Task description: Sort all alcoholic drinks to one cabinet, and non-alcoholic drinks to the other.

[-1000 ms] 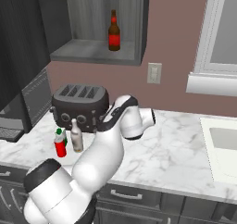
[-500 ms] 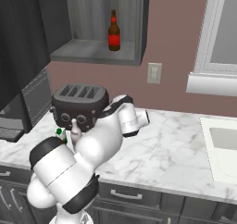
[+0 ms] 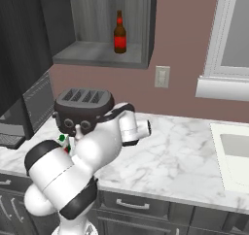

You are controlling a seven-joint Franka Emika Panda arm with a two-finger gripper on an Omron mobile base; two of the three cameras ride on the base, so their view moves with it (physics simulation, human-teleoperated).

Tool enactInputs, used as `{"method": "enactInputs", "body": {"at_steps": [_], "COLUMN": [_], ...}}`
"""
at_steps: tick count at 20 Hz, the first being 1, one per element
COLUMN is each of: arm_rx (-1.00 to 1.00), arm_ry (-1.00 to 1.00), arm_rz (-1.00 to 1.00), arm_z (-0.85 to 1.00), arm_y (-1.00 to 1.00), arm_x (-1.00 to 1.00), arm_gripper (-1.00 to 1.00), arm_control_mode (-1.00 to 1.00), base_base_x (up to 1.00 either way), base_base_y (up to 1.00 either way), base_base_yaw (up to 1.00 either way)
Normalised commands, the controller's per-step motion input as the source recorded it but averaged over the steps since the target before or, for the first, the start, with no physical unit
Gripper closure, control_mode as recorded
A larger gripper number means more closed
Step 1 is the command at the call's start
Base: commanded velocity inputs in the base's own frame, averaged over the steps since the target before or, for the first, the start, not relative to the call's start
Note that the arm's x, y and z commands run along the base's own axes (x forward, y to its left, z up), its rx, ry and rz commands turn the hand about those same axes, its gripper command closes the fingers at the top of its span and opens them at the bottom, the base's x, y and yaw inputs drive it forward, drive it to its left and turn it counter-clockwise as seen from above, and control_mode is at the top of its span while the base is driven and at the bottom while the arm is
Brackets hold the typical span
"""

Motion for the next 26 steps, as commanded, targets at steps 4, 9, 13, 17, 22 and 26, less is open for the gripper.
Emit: {"method": "enactInputs", "body": {"at_steps": [4, 9, 13, 17, 22, 26], "arm_rx": [0.00, 0.00, 0.00, 0.00, 0.00, 0.00], "arm_ry": [0.04, 0.00, 0.00, 0.00, 0.00, 0.00], "arm_rz": [-0.10, -0.01, 0.00, 0.00, 0.00, 0.00], "arm_z": [-0.19, -0.16, -0.16, -0.08, -0.03, 0.00], "arm_y": [0.35, 0.18, 0.00, 0.00, 0.00, 0.01], "arm_x": [-0.18, -0.10, 0.00, 0.01, 0.01, 0.01], "arm_gripper": [-1.00, -1.00, -1.00, -1.00, -1.00, -1.00], "arm_control_mode": [-1.00, -1.00, -1.00, -1.00, -1.00, -1.00], "base_base_x": [0.00, 0.00, 0.00, 0.00, 0.00, 0.00], "base_base_y": [0.00, 0.00, 0.00, 0.00, 0.00, 0.00], "base_base_yaw": [0.00, 0.00, 0.00, 0.00, 0.00, 0.00]}}
